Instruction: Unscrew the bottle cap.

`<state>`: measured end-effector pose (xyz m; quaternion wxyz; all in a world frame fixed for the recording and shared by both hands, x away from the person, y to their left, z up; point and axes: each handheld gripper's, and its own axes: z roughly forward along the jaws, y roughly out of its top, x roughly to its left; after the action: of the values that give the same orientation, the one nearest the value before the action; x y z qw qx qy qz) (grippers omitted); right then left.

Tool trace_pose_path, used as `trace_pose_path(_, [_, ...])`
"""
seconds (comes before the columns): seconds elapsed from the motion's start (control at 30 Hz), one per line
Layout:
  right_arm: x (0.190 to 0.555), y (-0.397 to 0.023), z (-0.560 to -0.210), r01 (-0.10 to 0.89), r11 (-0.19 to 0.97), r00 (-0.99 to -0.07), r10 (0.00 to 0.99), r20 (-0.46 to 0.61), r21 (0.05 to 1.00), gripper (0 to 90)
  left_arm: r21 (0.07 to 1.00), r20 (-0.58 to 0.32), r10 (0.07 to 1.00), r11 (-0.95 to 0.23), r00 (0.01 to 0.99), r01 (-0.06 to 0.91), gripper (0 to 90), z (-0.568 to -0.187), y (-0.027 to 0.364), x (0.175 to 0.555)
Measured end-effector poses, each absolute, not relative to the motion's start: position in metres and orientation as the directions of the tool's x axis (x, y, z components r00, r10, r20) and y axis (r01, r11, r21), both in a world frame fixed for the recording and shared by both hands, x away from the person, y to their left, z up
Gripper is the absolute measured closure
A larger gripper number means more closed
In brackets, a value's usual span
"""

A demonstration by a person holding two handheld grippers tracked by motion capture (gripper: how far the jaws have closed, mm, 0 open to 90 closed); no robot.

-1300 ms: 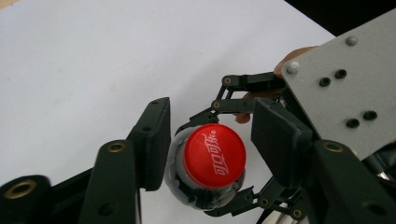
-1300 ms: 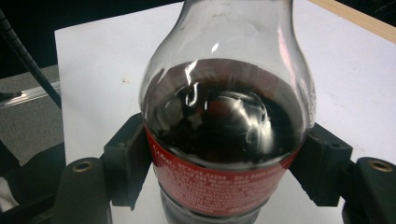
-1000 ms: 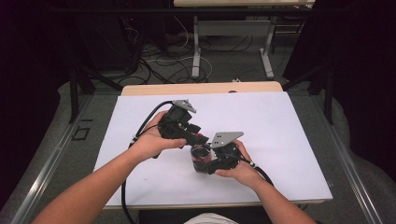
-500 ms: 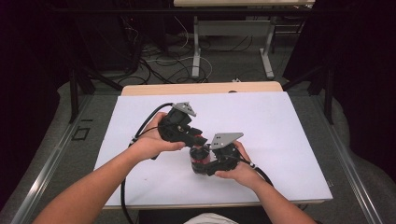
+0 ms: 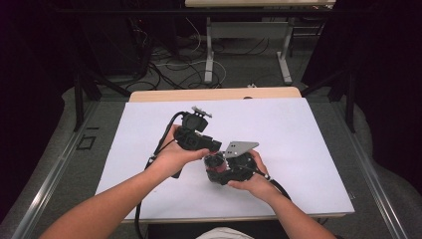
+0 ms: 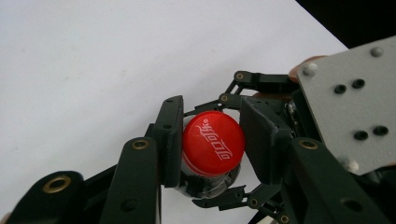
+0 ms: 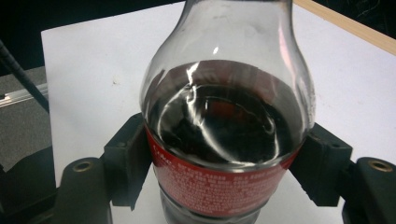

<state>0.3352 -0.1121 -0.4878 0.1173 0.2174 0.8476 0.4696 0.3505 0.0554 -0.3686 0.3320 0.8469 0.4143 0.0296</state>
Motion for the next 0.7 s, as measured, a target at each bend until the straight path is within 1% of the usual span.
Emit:
trace_pose_path(0.1, [0.335, -0.112, -0.488, 0.263, 0.458, -0.875, 0.484, 0.01, 0.849, 28.8, 0.574, -0.22, 0.721, -0.449, 0.657, 0.685, 61.3, -0.367, 0.055, 0.353])
trace_pose_path(0.13, [0.336, -0.113, -0.488, 0.265, 0.466, -0.878, 0.478, 0.012, 0.844, 28.8, 0.579, -0.23, 0.722, -0.437, 0.652, 0.688, 61.2, -0.368, 0.055, 0.353])
trace_pose_path(0.2, [0.337, -0.114, -0.487, 0.26, 0.456, -0.88, 0.475, 0.014, 0.851, 28.8, 0.597, -0.233, 0.698, -0.446, 0.676, 0.667, 60.3, -0.368, 0.056, 0.354])
trace_pose_path(0.23, [0.337, -0.115, -0.486, 0.265, 0.459, -0.883, 0.468, 0.023, 0.848, 28.8, 0.614, -0.23, 0.691, -0.443, 0.685, 0.653, 54.9, -0.368, 0.055, 0.354])
trace_pose_path(0.27, [0.337, -0.115, -0.486, 0.265, 0.459, -0.883, 0.468, 0.023, 0.848, 28.8, 0.623, -0.219, 0.682, -0.454, 0.698, 0.638, 54.9, -0.368, 0.056, 0.355])
trace_pose_path(0.3, [0.336, -0.115, -0.486, 0.271, 0.439, -0.877, 0.479, 0.033, 0.857, 28.8, 0.634, -0.215, 0.661, -0.465, 0.719, 0.618, 48.5, -0.368, 0.057, 0.356])
trace_pose_path(0.37, [0.336, -0.115, -0.486, 0.271, 0.441, -0.88, 0.473, 0.035, 0.856, 28.8, 0.641, -0.22, 0.64, -0.474, 0.736, 0.603, 47.0, -0.367, 0.058, 0.357])
trace_pose_path(0.4, [0.337, -0.115, -0.487, 0.268, 0.443, -0.883, 0.468, 0.034, 0.855, 28.8, 0.631, -0.2, 0.602, -0.524, 0.773, 0.572, 45.2, -0.365, 0.061, 0.36])
trace_pose_path(0.43, [0.337, -0.115, -0.487, 0.265, 0.44, -0.887, 0.46, 0.038, 0.858, 28.8, 0.641, -0.195, 0.574, -0.539, 0.795, 0.547, 43.6, -0.365, 0.063, 0.36])
trace_pose_path(0.47, [0.337, -0.115, -0.487, 0.261, 0.438, -0.888, 0.458, 0.036, 0.86, 28.8, 0.64, -0.195, 0.564, -0.547, 0.803, 0.54, 43.0, -0.365, 0.063, 0.36])
trace_pose_path(0.53, [0.337, -0.115, -0.487, 0.258, 0.441, -0.89, 0.454, 0.034, 0.86, 28.8, 0.66, -0.172, 0.513, -0.574, 0.841, 0.484, 43.2, -0.366, 0.066, 0.361])
trace_pose_path(0.67, [0.336, -0.114, -0.486, 0.263, 0.434, -0.896, 0.441, 0.052, 0.862, 28.8, 0.667, -0.136, 0.428, -0.627, 0.893, 0.403, 44.3, -0.37, 0.072, 0.365])
trace_pose_path(0.7, [0.335, -0.115, -0.485, 0.265, 0.431, -0.897, 0.439, 0.057, 0.863, 28.8, 0.67, -0.136, 0.42, -0.629, 0.898, 0.395, 44.6, -0.371, 0.074, 0.365])
